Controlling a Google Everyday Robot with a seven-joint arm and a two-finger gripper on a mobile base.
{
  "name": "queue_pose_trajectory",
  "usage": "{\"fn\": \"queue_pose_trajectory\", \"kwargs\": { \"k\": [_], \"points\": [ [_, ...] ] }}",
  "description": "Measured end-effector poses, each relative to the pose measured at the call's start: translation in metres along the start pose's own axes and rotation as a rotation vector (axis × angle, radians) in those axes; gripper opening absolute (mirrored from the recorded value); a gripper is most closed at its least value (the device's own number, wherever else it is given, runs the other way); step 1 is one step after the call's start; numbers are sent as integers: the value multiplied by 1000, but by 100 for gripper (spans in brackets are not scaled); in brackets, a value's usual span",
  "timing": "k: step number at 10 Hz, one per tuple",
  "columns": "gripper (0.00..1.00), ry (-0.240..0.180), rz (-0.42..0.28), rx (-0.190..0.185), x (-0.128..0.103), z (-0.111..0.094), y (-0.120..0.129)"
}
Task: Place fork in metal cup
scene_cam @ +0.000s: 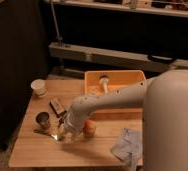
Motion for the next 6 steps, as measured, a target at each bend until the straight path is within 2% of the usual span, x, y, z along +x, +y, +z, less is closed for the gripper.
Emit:
{"fn": "queue_pose_trajectory", "kwargs": {
  "k": [6],
  "points": [
    [57, 26, 1, 17, -8, 20, -2]
  ]
}}
